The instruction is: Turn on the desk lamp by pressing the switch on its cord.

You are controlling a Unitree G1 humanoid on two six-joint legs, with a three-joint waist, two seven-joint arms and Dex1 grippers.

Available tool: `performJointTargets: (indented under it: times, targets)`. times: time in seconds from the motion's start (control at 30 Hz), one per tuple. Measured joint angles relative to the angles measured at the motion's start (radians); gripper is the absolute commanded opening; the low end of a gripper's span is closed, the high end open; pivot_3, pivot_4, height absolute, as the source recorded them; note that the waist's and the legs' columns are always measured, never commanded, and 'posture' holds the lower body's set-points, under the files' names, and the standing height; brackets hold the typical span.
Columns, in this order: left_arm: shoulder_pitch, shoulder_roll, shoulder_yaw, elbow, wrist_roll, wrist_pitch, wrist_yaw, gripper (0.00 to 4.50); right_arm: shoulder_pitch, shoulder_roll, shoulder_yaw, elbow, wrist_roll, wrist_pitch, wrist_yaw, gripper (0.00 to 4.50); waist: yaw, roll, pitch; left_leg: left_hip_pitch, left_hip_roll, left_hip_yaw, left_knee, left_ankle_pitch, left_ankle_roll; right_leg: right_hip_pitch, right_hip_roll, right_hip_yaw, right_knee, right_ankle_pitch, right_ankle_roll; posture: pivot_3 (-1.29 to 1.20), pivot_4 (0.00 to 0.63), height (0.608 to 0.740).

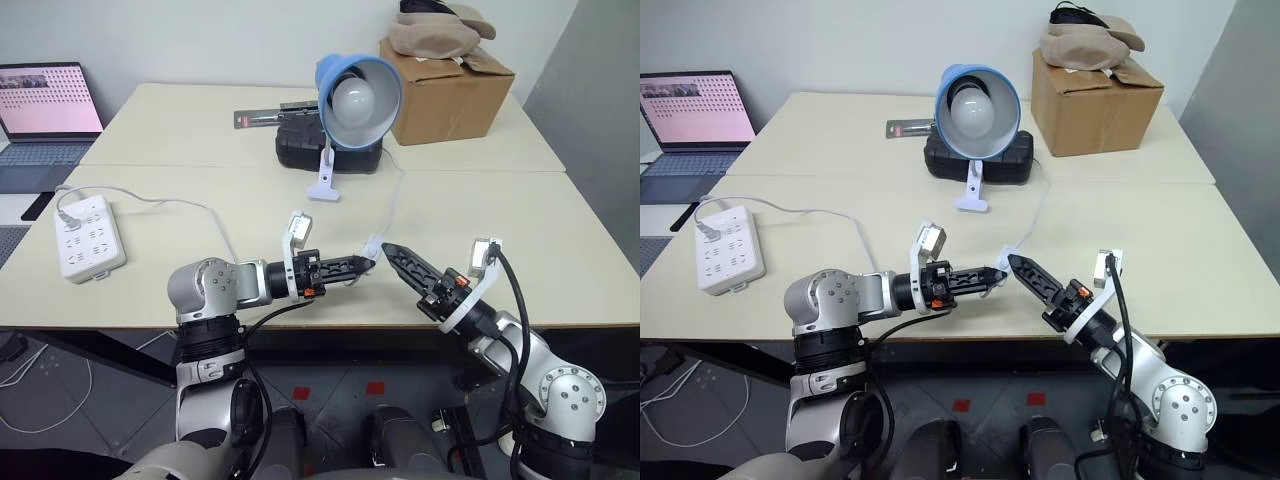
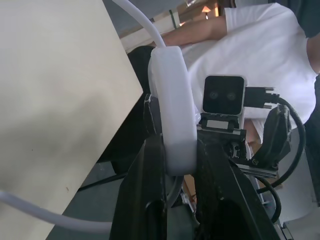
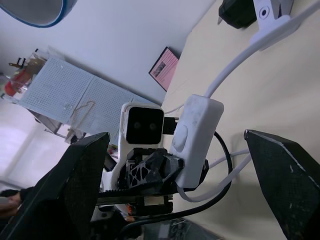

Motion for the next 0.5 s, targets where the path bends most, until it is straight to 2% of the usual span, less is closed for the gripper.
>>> performJointTargets:
  times: [0.17, 0.33, 0.5]
  targets:
    - [0.009, 0.012, -0.003, -0.018, -0.113, 0.0, 0.068, 0.39, -0.032, -0.063, 0.037, 0.047, 0.087, -0.021, -0.027, 4.5, 0.0, 0.0, 0.0, 0.0, 0.0, 0.0, -0.002, 0.0, 0.0, 0.002, -0.001, 0.0, -0.004, 0.0, -0.001, 0.0, 0.15, 0.74]
    - [0.022, 0.079, -0.033, -0.017, -0.249, 0.0, 0.12, 0.39, -0.084, -0.153, 0.102, 0.097, 0.141, -0.014, -0.014, 4.5, 0.001, 0.0, 0.0, -0.001, 0.0, 0.0, -0.004, 0.0, 0.0, 0.002, -0.001, 0.0, -0.009, 0.0, -0.001, 0.0, 0.15, 0.74]
    - [0.025, 0.111, -0.054, -0.013, -0.316, 0.0, 0.16, 0.39, -0.102, -0.202, 0.141, 0.122, 0.17, -0.005, 0.006, 4.5, 0.008, 0.0, 0.0, -0.001, 0.0, 0.001, -0.005, -0.001, 0.0, 0.002, -0.001, 0.0, -0.012, 0.0, 0.001, 0.0, 0.15, 0.74]
